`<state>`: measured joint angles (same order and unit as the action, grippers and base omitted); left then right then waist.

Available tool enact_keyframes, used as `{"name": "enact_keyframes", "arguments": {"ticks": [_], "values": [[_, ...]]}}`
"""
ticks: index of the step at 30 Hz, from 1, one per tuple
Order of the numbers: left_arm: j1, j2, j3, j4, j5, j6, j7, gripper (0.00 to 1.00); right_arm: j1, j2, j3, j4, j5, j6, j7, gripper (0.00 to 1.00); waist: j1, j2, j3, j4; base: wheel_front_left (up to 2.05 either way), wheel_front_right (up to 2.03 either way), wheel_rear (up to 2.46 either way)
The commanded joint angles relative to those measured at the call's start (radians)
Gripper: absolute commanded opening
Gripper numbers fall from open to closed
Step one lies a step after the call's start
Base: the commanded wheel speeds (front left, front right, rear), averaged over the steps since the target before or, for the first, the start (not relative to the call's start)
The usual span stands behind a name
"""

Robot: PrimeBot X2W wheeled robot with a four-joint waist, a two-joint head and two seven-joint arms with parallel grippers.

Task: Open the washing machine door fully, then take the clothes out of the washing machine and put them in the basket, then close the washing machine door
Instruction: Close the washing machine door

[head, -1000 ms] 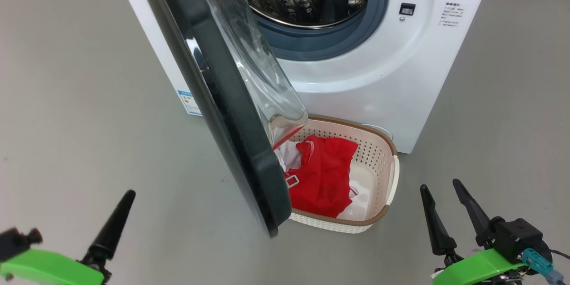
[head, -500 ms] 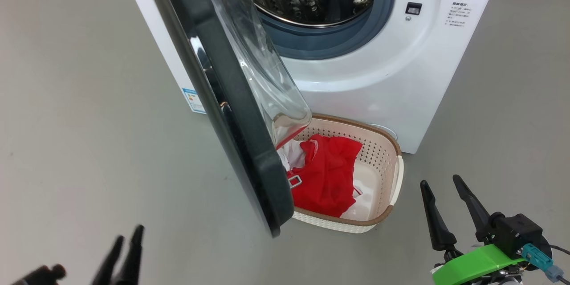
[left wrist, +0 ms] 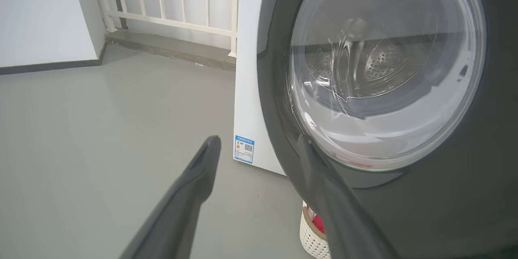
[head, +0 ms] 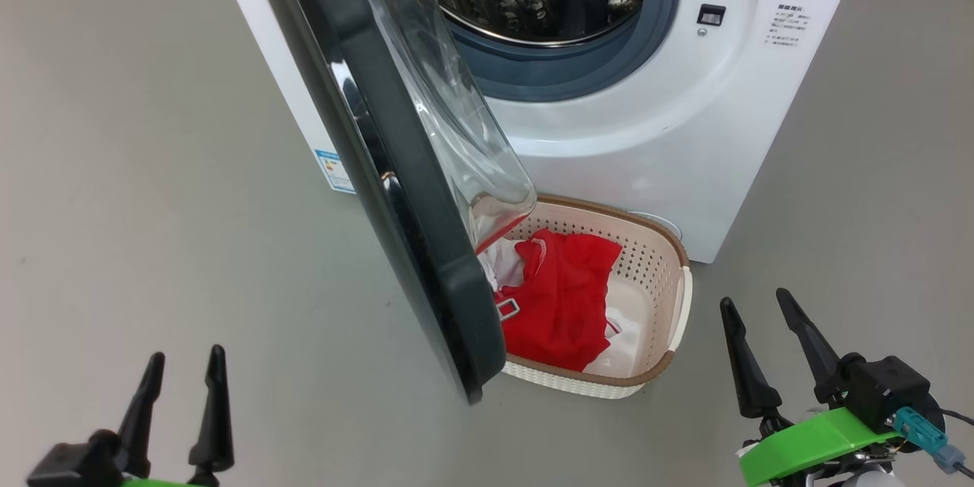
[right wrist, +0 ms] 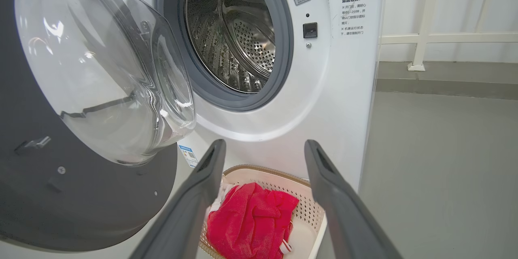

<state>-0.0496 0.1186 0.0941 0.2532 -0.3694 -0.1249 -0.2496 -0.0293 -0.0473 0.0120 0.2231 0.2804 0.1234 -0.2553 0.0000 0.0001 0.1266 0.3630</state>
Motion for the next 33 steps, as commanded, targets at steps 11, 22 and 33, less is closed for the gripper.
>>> {"name": "enact_keyframes", "arguments": {"ticks": [11, 22, 33], "values": [[0.028, -0.059, 0.076, -0.005, 0.128, -0.006, -0.012, 1.00, -0.028, -0.003, 0.027, -0.020, -0.007, 0.007, -0.006, 1.00, 0.0000, -0.0001, -0.009, -0.003, 0.00, 0.00, 0.00], [0.038, -0.066, 0.081, -0.004, 0.143, -0.006, -0.012, 1.00, -0.014, -0.003, 0.030, -0.016, -0.002, 0.007, -0.006, 1.00, 0.0000, -0.0001, -0.026, -0.002, 0.00, 0.00, 0.00], [0.011, -0.042, 0.013, 0.010, 0.022, -0.006, -0.012, 0.02, -0.013, -0.003, 0.031, -0.018, 0.000, 0.007, -0.006, 1.00, 0.0000, -0.0001, -0.023, -0.002, 0.00, 0.00, 0.00]]}}
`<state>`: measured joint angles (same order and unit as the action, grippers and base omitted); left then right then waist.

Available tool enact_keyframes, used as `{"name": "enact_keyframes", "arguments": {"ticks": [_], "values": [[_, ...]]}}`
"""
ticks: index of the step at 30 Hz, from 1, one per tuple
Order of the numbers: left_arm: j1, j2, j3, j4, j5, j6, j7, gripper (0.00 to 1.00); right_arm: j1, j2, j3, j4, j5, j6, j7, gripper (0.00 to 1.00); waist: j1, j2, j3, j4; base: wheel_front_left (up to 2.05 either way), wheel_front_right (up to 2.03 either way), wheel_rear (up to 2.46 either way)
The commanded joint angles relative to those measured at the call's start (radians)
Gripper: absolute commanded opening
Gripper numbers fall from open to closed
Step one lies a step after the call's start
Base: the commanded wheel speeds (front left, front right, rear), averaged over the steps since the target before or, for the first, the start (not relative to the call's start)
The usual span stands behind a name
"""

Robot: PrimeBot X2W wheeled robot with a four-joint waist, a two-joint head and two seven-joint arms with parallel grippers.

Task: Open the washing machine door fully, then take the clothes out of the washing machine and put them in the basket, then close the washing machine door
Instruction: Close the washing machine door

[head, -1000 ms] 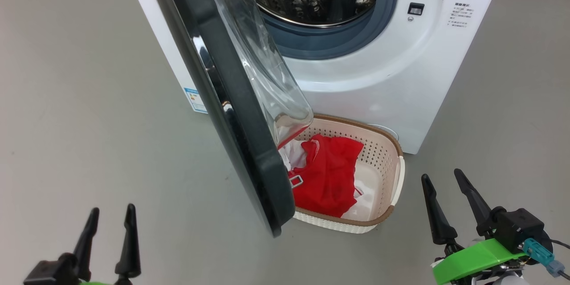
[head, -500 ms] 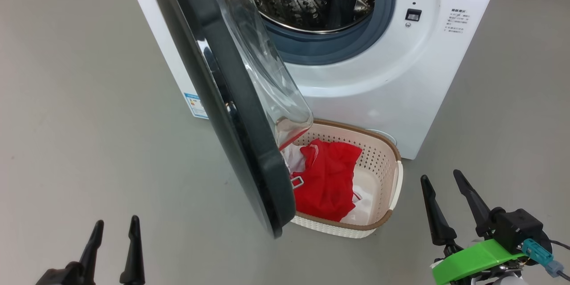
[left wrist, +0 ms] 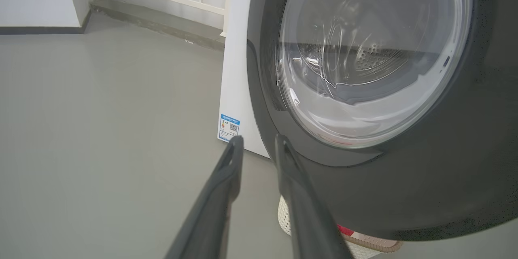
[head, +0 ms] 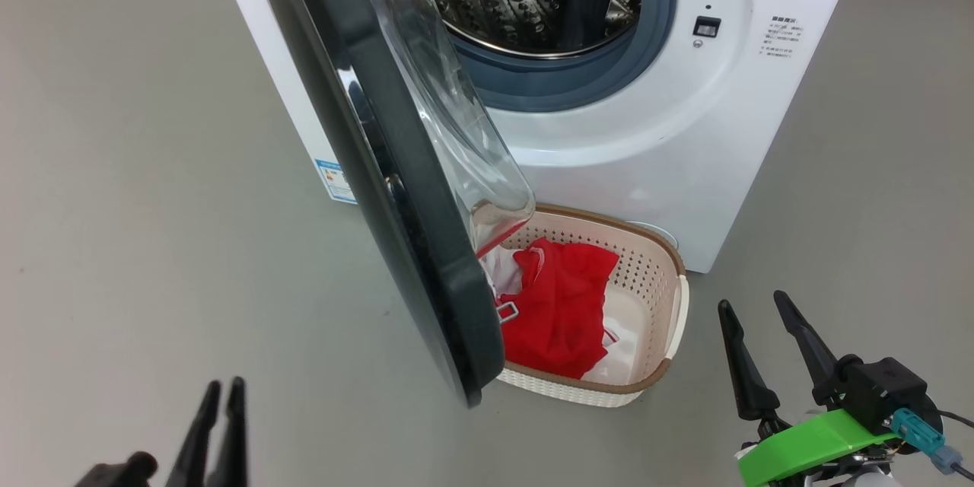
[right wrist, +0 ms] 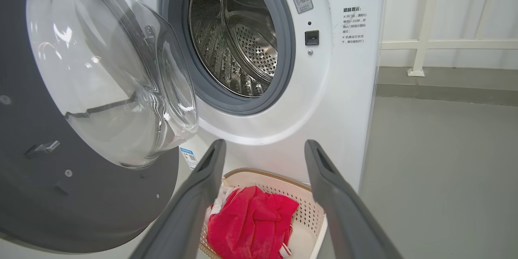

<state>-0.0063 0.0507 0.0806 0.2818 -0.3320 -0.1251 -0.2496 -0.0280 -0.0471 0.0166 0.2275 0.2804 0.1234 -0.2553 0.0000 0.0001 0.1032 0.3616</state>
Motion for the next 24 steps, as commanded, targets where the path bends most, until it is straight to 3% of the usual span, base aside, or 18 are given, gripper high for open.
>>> {"name": "enact_keyframes", "arguments": {"ticks": [1, 6, 10, 13, 18, 24], "values": [[-0.041, 0.039, 0.015, -0.025, -0.053, -0.006, -0.012, 0.00, -0.014, -0.003, 0.026, -0.022, 0.000, 0.007, -0.006, 1.00, 0.0000, -0.0001, 0.002, -0.001, 0.00, 0.00, 0.00], [-0.086, 0.089, 0.019, -0.083, -0.288, -0.006, -0.012, 0.00, -0.017, -0.003, 0.025, -0.023, 0.001, 0.007, -0.006, 1.00, 0.0000, -0.0001, 0.009, -0.009, 0.00, 0.00, 0.00], [-0.113, 0.102, 0.038, -0.144, -0.589, -0.006, -0.012, 0.00, -0.018, -0.003, 0.024, -0.025, 0.004, 0.007, -0.006, 1.00, 0.0000, -0.0001, 0.015, -0.019, 0.00, 0.00, 0.00], [-0.126, 0.152, -0.005, -0.184, -0.874, -0.006, -0.006, 0.00, -0.019, -0.003, 0.024, -0.026, 0.007, 0.007, -0.006, 1.00, 0.0000, -0.0001, 0.022, -0.028, 0.00, 0.00, 0.00], [-0.144, 0.264, -0.042, -0.281, -1.234, -0.006, 0.181, 0.00, -0.022, -0.003, 0.018, -0.031, 0.009, 0.007, -0.006, 1.00, 0.0000, -0.0001, 0.036, -0.040, 0.00, 0.00, 0.00], [-0.148, 0.304, 0.028, -0.386, -1.412, -0.006, 0.489, 0.00, -0.032, -0.003, 0.012, -0.035, 0.007, 0.007, -0.006, 1.00, 0.0000, -0.0001, 0.058, -0.055, 0.00, 0.00, 0.00]]}}
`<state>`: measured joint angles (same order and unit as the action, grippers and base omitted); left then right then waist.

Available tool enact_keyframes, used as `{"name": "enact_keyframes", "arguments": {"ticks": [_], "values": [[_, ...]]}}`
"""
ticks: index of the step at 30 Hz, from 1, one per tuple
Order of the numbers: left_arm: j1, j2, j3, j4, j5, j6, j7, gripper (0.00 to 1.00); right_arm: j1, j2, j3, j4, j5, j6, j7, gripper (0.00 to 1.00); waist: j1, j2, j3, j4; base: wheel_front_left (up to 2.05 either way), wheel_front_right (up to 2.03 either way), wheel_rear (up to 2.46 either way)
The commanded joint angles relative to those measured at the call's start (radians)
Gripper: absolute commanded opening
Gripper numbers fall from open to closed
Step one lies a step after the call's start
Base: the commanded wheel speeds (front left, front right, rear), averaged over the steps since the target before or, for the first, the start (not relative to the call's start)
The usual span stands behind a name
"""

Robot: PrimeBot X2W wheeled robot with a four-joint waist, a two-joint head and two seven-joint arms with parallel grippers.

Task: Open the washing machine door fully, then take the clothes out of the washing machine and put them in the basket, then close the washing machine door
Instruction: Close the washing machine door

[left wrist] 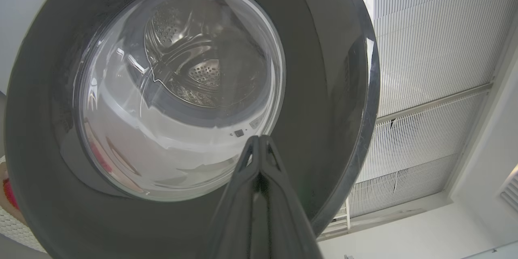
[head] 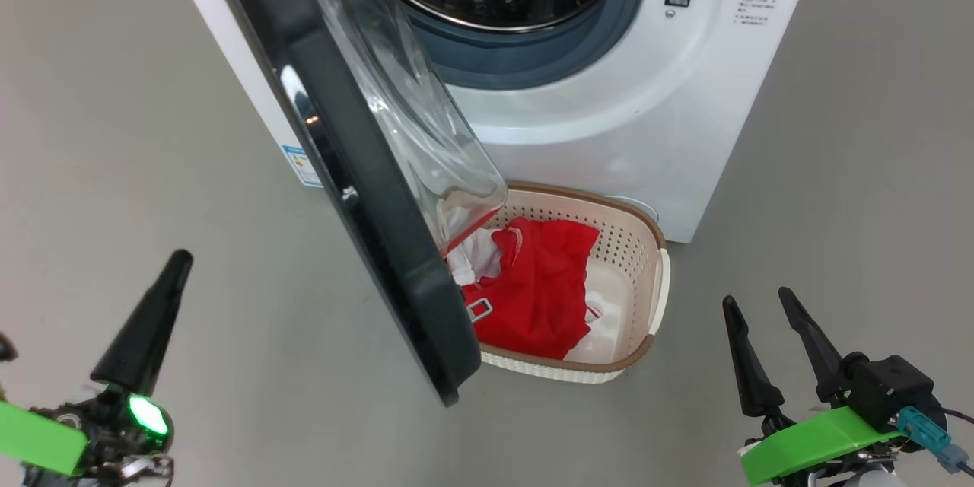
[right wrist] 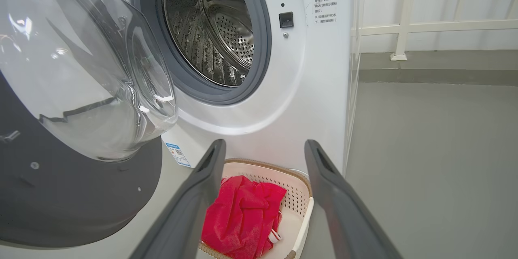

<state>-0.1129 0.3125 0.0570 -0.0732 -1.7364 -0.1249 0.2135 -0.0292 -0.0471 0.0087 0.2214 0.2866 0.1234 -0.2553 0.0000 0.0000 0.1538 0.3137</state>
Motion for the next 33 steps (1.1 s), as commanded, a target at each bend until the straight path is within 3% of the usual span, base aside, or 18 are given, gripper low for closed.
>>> {"name": "enact_keyframes", "arguments": {"ticks": [1, 2, 8, 10, 14, 22, 33], "values": [[-0.041, 0.044, 0.060, -0.036, -0.014, -0.006, 0.079, 0.00, -0.034, -0.003, 0.020, -0.029, 0.001, 0.007, -0.006, 1.00, 0.0000, 0.0000, 0.012, -0.009, 0.00, 0.00, 0.00], [-0.041, 0.044, 0.060, -0.036, -0.014, -0.006, 0.079, 0.00, -0.034, -0.003, 0.020, -0.029, 0.001, 0.007, -0.006, 1.00, 0.0000, 0.0000, 0.012, -0.009, 0.00, 0.00, 0.00], [-0.052, 0.012, 0.119, -0.074, -0.023, -0.006, 0.335, 0.00, -0.045, -0.003, 0.017, -0.033, -0.003, 0.007, -0.006, 1.00, 0.0000, 0.0000, 0.031, -0.024, 0.00, 0.00, 0.00], [-0.053, -0.024, 0.149, -0.087, -0.031, -0.006, 0.452, 0.00, -0.047, -0.003, 0.014, -0.035, -0.004, 0.007, -0.006, 1.00, 0.0000, 0.0000, 0.039, -0.030, 0.00, 0.00, 0.00], [-0.058, -0.076, 0.191, -0.086, -0.001, -0.006, 0.559, 0.00, -0.053, -0.003, 0.012, -0.036, -0.005, 0.007, -0.006, 1.00, 0.0000, 0.0000, 0.049, -0.038, 0.00, 0.00, 0.00], [-0.089, -0.177, 0.236, -0.073, 0.069, -0.006, 0.673, 0.00, -0.062, -0.003, 0.010, -0.038, -0.009, 0.007, -0.006, 1.00, 0.0000, 0.0000, 0.062, -0.050, 0.00, 0.00, 0.00], [-0.129, -0.246, 0.216, -0.073, 0.120, -0.006, 0.722, 0.00, -0.072, -0.003, 0.019, -0.039, -0.003, 0.007, -0.006, 1.00, 0.0000, 0.0000, 0.073, -0.080, 0.00, 0.00, 0.00]]}}
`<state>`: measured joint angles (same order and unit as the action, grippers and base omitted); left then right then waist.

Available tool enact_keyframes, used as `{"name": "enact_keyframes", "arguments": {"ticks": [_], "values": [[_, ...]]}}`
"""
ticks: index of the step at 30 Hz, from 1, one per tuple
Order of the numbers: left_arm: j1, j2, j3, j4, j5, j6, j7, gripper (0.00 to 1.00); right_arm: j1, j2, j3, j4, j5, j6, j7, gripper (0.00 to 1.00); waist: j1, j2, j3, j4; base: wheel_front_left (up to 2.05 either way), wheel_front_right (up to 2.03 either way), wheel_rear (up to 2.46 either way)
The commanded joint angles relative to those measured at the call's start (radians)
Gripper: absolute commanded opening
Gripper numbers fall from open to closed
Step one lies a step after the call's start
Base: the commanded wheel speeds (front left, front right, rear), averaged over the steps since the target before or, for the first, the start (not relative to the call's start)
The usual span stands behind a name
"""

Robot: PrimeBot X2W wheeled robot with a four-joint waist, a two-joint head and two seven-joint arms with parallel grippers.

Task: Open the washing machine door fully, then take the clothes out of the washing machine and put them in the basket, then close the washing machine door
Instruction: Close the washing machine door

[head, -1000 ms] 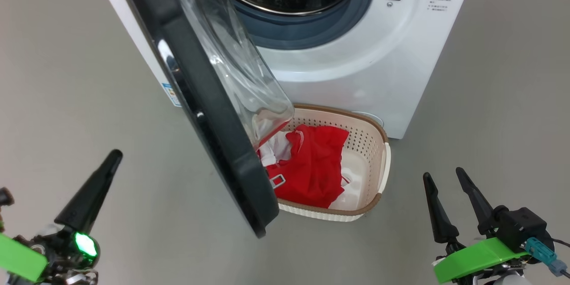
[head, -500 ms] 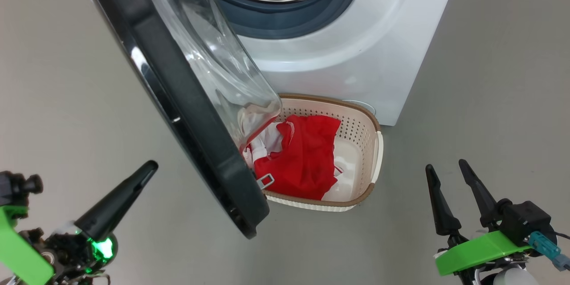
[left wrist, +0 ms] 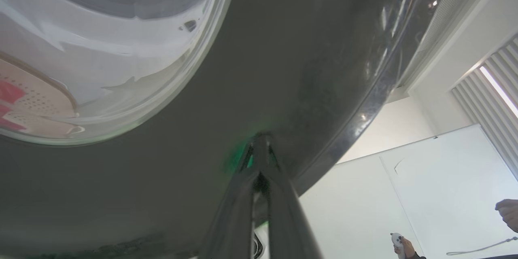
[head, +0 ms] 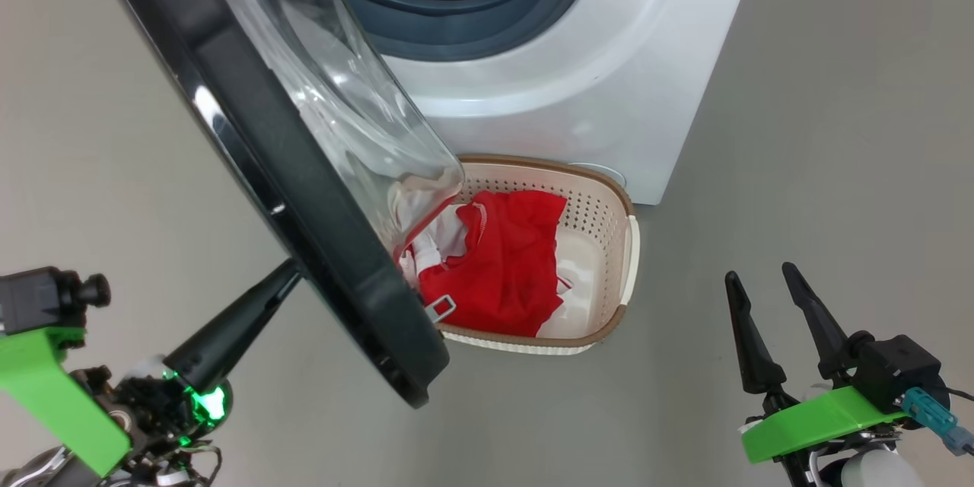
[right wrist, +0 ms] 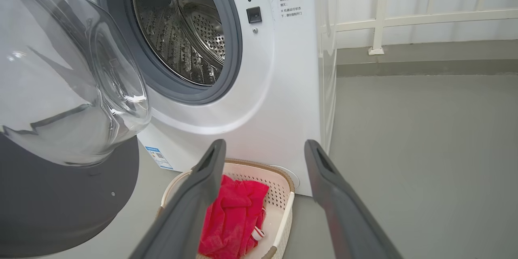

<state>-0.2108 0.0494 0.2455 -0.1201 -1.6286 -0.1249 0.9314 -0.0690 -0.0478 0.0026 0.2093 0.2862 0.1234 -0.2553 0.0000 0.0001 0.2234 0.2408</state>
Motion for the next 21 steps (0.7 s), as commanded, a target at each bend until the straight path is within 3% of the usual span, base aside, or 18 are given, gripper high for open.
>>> {"name": "enact_keyframes", "arguments": {"ticks": [1, 7, 21], "values": [[-0.034, 0.014, 0.023, -0.028, 0.015, -0.006, 0.001, 0.00, -0.033, -0.002, 0.026, -0.027, -0.001, 0.007, -0.006, 1.00, 0.0000, -0.0001, 0.006, -0.012, 0.00, 0.00, 0.00], [-0.056, 0.004, -0.017, -0.045, 0.029, -0.006, -0.037, 0.00, -0.043, -0.002, 0.029, -0.031, 0.005, 0.007, -0.006, 1.00, 0.0000, -0.0001, 0.021, -0.042, 0.00, 0.00, 0.00], [-0.175, 0.003, -0.157, -0.011, 0.108, -0.006, -0.252, 0.00, -0.074, -0.002, 0.031, -0.044, 0.031, 0.007, -0.006, 1.00, 0.0000, -0.0001, 0.080, -0.123, 0.00, 0.00, 0.00]]}}
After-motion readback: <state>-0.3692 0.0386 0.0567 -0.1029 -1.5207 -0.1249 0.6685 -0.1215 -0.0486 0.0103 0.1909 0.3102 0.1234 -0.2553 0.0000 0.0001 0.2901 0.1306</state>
